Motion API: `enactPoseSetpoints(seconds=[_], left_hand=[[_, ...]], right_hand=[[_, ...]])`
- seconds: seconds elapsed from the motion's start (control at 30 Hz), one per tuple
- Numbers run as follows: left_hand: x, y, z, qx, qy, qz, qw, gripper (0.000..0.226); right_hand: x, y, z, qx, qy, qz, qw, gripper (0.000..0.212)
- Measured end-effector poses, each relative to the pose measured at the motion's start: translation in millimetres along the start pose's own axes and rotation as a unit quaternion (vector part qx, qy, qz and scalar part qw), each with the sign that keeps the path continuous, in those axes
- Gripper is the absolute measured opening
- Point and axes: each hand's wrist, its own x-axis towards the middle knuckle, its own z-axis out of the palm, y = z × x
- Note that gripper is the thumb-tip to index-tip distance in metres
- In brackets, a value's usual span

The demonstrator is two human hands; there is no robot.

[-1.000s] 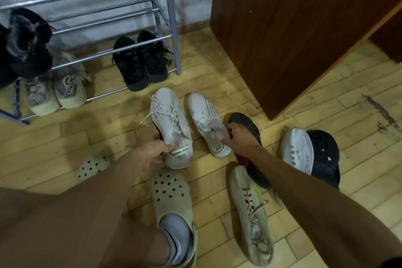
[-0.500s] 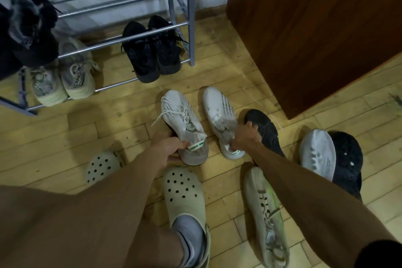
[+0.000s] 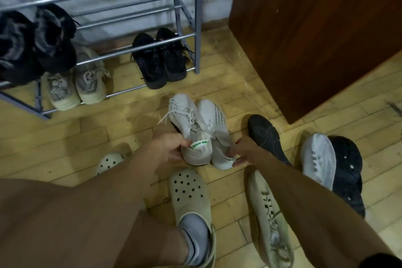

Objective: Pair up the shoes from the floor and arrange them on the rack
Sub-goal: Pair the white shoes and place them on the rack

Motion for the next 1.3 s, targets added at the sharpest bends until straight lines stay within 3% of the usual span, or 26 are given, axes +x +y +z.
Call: enactPoseSetpoints(seconds=[0.07,0.17,0.3,0.43,0.57,0.9,1.1,1.3], left_hand=[[-19,14,-4,0.005,-0.006,0.011,1.0,0.011],[-48,32,-8,-0.015,-0.007,0.04,0.999,0.023],[-80,50,-16,-0.031,0.01,0.105,0.994,0.012],[-105,66,-39,-0.057,0.039,0.164,0.984,0.018],[-117,79,-69,-0.061,0.103,0.197,0.973,0.017],[-60,122,-131,-0.148,0.151,0.19,0.959,0.029],[-9,173,-154,-0.151,0.156,0.246,0.945,0.061],[44,208,-171,-0.129,0.147,0.251,0.948,0.056]], right_hand=[[-4,-5,-5,0.015,0.027,-0.026,0.999,0.027],[-18,-23,-20,0.008,0.087,-0.078,0.993,0.023],[-49,-49,-35,0.103,0.05,-0.122,0.986,0.015],[-81,-75,-43,0.171,0.015,-0.171,0.97,0.036],[-105,-110,-44,0.153,0.0,-0.208,0.966,0.037],[-93,-222,-18,0.097,0.009,-0.265,0.959,0.021],[-58,-286,-4,0.098,0.029,-0.264,0.959,0.03],[-17,-329,7,0.121,0.077,-0.267,0.953,0.021]])
